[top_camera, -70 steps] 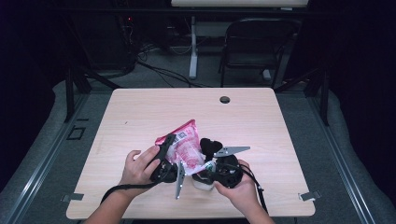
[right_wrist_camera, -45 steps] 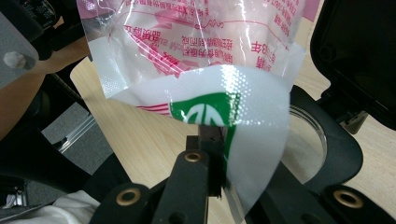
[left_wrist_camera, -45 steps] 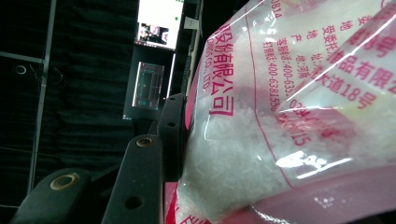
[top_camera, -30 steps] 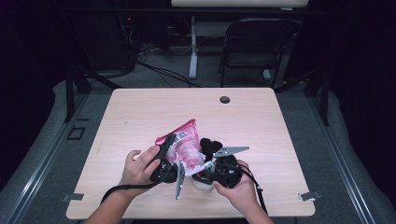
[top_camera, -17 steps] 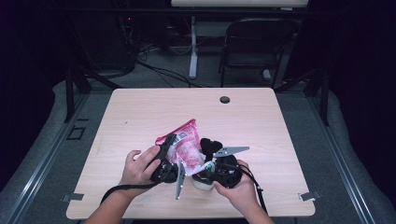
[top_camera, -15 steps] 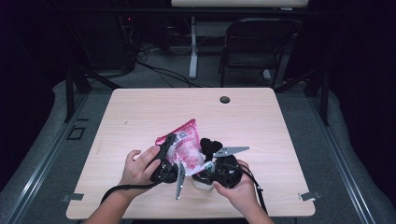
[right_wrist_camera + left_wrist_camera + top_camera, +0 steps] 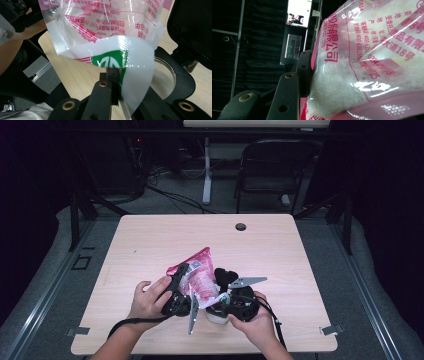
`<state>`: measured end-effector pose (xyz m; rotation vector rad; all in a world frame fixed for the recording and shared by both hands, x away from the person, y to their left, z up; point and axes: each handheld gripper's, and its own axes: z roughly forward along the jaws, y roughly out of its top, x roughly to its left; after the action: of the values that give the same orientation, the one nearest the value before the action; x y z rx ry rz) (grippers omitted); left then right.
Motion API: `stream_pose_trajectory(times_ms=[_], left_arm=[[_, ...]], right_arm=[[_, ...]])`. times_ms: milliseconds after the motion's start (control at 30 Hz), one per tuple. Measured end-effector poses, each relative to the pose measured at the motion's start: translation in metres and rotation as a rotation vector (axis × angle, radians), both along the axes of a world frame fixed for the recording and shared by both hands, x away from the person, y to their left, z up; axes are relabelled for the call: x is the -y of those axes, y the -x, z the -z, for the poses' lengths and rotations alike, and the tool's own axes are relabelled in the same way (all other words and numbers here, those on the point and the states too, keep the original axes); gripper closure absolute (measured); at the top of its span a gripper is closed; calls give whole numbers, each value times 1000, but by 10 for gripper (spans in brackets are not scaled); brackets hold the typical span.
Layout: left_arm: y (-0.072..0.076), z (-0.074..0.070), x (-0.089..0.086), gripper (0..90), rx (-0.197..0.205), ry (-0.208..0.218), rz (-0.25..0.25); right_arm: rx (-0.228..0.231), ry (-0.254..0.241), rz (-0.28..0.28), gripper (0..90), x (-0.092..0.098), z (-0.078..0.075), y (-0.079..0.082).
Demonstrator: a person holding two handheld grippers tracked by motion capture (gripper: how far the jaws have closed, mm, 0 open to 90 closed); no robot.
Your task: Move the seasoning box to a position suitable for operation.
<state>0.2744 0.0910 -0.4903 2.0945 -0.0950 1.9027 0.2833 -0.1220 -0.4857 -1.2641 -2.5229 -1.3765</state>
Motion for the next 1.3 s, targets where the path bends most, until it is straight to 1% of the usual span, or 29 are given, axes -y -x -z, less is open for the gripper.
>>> stream_pose_trajectory(times_ms=[400, 433, 533, 633, 1133, 1167, 1300], left_arm=[[1, -1, 0, 650, 0, -3, -2], [1, -1, 1, 650, 10, -4, 4], [1, -2, 1, 650, 8, -5, 2], [2, -2, 1, 650, 13, -2, 8], [2, -2, 1, 650, 6, 0, 3], [2, -3, 1, 649, 16, -3, 8], [3, -3, 1, 649, 7, 2, 4]], right_arm=[[0, -1, -3, 897, 0, 0, 0], [-1, 1, -4, 896, 0, 0, 0], [-1, -2, -4, 897, 0, 0, 0], [0, 0, -1, 896, 0, 0, 0], [-1, 0, -1, 897, 0, 0, 0], [-2, -2, -1, 897, 0, 0, 0], [-1, -2, -2, 897, -1, 0, 0]])
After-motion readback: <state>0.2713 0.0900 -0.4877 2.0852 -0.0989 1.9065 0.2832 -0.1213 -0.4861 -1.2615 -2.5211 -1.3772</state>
